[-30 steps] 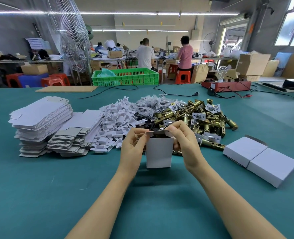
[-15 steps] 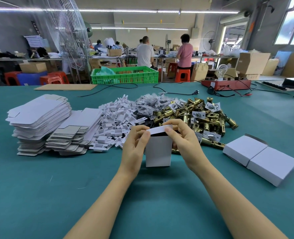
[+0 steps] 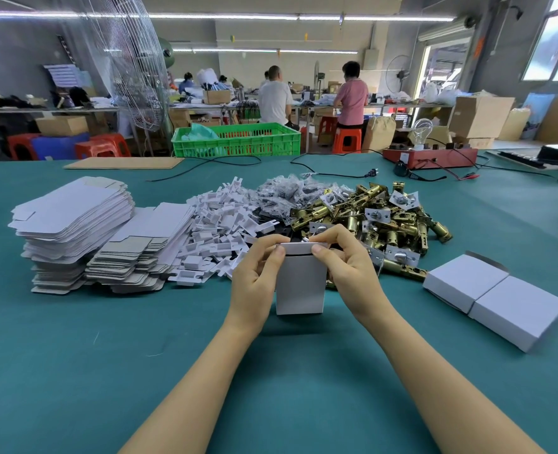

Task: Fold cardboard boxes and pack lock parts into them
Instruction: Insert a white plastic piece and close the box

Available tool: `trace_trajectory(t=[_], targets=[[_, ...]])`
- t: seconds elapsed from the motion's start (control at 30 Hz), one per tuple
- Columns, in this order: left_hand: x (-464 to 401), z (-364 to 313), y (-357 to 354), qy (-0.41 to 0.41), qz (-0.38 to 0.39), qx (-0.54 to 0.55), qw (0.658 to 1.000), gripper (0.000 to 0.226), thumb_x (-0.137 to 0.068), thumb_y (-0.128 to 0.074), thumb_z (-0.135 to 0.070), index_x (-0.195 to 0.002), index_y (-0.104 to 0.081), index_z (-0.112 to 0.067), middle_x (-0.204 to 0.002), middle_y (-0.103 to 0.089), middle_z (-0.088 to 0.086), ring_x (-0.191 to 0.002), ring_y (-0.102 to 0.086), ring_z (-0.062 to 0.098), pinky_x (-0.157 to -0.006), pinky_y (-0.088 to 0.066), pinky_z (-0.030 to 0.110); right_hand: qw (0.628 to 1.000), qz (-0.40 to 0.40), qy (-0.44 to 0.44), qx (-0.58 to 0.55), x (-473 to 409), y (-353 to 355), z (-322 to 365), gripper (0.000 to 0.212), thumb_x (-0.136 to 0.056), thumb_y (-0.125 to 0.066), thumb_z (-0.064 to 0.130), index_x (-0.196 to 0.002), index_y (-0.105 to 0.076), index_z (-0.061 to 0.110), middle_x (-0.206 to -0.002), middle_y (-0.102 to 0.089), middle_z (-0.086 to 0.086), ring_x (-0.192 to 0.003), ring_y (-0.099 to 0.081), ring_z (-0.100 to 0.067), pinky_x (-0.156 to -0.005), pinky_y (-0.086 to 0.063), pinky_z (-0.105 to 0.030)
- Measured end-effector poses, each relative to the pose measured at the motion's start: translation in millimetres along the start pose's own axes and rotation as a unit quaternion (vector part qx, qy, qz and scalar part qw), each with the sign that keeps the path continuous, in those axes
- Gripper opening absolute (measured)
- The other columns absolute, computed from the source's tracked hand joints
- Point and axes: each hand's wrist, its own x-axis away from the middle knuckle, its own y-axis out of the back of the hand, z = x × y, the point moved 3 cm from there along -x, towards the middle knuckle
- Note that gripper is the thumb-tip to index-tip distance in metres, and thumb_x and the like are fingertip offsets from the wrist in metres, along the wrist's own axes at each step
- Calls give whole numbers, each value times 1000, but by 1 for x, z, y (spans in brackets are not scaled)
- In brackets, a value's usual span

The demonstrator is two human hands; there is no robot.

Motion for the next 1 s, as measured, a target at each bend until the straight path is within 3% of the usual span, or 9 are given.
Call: trace_trajectory(t=[0.13, 0.27, 0.47, 0.73, 0.9, 1.0], targets=[[0, -1, 0, 7, 7, -1, 1000, 16, -90, -53, -30, -93, -67, -38, -90, -67, 1, -84, -60, 17, -76, -47, 37, 1000, -3, 5, 1, 1, -1, 1, 8, -84, -55, 27, -78, -58, 30, -67, -41, -33, -59, -34, -27, -58, -28, -33], [-2, -2, 3, 4, 11, -24, 1000, 16, -90, -54, -36, -89, -66, -47, -90, -69, -10, -86, -62, 10, -74, -49, 32, 1000, -10, 1, -13, 0, 1, -1, 5, -83, -57, 27, -79, -61, 27, -65, -41, -33, -59, -34, -27, -58, -31, -31], [-3, -2, 4, -9, 22, -47, 999, 17, -91, -54, -36, -87, -64, -50, -88, -67, -19, -86, -61, 2, -73, -47, 23, 999, -29, 21, -3, 2, 0, -7, 5, -85, -59, 28, -80, -61, 27, -60, -40, -34, -54, -31, -25, -53, -33, -14], [-4, -3, 4, -18, 43, -54, 997, 16, -94, -49, -38, -89, -61, -48, -87, -66, -19, -80, -58, 2, -68, -47, 21, 998, -44, 35, -23, 4, -1, -8, 19, -94, -58, 26, -79, -60, 15, -72, -47, -30, -57, -35, -28, -53, -30, -30], [-4, -2, 3, -21, 41, -58, 997, 18, -94, -48, -39, -86, -59, -51, -82, -63, -22, -77, -56, -1, -69, -43, 14, 997, -63, 26, -45, 6, -4, -8, 17, -90, -59, 29, -74, -62, 24, -68, -52, -16, -61, -38, -25, -55, -31, -32], [-4, -1, 1, -31, 50, -73, 996, 17, -96, -46, -36, -89, -57, -48, -78, -60, -24, -72, -52, -3, -66, -42, 15, 997, -69, 21, -42, 7, -6, -8, 18, -89, -59, 31, -77, -60, 17, -73, -49, -27, -63, -38, -24, -58, -31, -32]])
